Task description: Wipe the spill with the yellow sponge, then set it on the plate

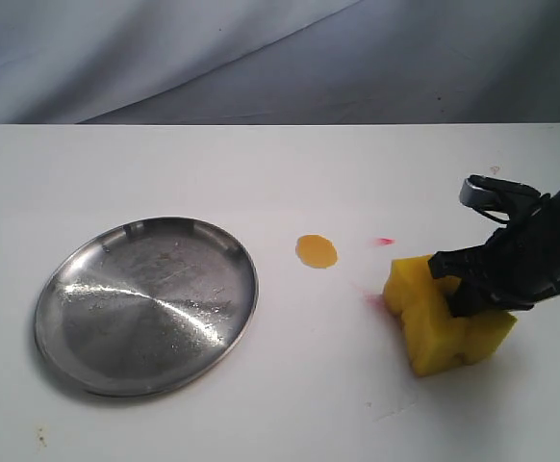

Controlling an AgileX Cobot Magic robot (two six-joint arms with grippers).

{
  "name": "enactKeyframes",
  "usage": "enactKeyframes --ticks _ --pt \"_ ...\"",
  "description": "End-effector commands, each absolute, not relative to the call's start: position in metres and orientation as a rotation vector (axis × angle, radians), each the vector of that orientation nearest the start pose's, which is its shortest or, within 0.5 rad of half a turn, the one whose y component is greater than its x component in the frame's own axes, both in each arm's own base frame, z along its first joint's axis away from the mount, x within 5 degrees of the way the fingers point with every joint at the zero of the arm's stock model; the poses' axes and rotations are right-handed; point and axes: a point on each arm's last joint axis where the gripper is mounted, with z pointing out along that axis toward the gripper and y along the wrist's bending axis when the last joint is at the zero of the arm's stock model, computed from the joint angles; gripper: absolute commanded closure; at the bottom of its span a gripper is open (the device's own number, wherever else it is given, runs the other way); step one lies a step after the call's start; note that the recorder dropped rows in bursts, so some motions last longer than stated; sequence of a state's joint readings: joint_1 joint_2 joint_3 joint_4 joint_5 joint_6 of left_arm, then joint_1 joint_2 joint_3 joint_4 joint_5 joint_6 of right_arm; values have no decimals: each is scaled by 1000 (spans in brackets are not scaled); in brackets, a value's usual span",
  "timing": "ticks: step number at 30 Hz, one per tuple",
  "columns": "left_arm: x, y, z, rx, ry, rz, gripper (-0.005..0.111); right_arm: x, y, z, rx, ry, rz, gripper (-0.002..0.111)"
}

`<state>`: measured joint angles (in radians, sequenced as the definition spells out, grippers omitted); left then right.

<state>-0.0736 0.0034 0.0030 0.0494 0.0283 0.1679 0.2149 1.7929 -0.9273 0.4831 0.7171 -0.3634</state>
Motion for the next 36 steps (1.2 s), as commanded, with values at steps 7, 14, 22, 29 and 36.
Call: enactKeyframes --ticks 7,14,22,29,36 --pt "56 -4 211 203 1497 107 107 312 136 193 -510 2829 512 108" --pt "56 -4 211 203 1497 107 107 342 194 213 -599 2710 567 108" --pt "56 -4 211 203 1497 107 107 387 227 193 -608 2703 590 108" --pt "56 -4 211 203 1497 107 107 406 239 143 -555 2783 621 108" --pt "56 -4 211 203 1497 107 107 404 229 116 -588 2903 432 108"
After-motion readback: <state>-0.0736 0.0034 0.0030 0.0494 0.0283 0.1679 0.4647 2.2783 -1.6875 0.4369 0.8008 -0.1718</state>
